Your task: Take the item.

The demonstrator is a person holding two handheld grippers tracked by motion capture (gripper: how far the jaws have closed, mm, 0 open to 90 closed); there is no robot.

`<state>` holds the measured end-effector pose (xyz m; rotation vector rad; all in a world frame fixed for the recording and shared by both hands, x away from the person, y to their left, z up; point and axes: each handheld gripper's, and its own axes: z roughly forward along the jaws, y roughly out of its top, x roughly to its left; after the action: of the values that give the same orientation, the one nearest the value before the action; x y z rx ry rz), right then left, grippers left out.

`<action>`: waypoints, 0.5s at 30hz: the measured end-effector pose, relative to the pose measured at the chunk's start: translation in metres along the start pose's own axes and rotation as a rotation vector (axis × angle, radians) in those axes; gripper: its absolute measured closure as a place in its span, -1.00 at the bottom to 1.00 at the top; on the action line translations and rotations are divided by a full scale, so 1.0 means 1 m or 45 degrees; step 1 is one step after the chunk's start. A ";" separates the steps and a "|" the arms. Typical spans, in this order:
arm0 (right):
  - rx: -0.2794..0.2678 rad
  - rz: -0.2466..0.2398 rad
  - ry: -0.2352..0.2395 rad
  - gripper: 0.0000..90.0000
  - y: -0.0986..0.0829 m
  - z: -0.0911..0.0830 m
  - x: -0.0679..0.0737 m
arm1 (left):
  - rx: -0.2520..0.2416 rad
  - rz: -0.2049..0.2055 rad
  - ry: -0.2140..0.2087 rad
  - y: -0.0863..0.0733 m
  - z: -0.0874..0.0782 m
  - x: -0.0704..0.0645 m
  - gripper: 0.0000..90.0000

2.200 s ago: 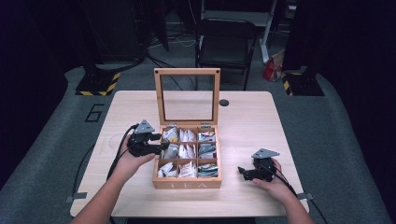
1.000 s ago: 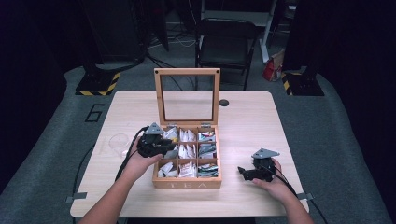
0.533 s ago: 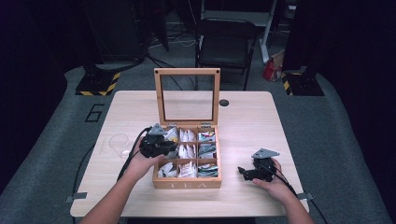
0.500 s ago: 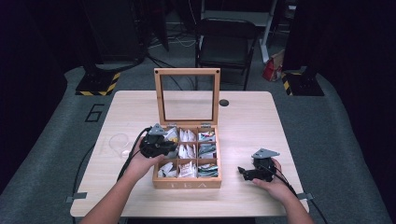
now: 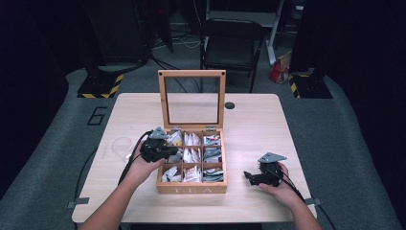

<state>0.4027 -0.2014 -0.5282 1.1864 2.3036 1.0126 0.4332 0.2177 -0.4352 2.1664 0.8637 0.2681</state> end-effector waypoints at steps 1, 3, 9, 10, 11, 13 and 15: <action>0.000 -0.001 0.000 -0.72 0.000 0.000 0.000 | -0.001 -0.007 -0.002 0.000 -0.001 0.000 0.90; 0.000 -0.002 -0.001 -0.72 0.000 0.000 0.000 | -0.007 -0.008 0.000 -0.001 -0.003 0.001 0.90; 0.000 -0.002 -0.003 -0.72 0.000 0.000 0.000 | -0.008 -0.006 -0.002 -0.003 -0.012 0.003 0.96; -0.001 0.000 -0.002 -0.72 0.000 0.000 0.000 | -0.017 -0.015 -0.010 -0.003 -0.013 0.003 0.98; -0.001 -0.001 -0.002 -0.72 0.000 0.000 0.000 | -0.024 -0.010 -0.005 -0.003 -0.014 0.003 0.98; 0.000 -0.001 0.000 -0.72 0.000 0.000 0.000 | -0.038 -0.017 -0.005 -0.002 -0.017 0.002 0.98; -0.001 -0.002 -0.001 -0.72 0.000 0.000 0.000 | -0.053 -0.014 0.003 -0.001 -0.020 0.001 0.98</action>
<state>0.4028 -0.2015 -0.5282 1.1844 2.3030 1.0121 0.4249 0.2304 -0.4228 2.1227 0.8636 0.2804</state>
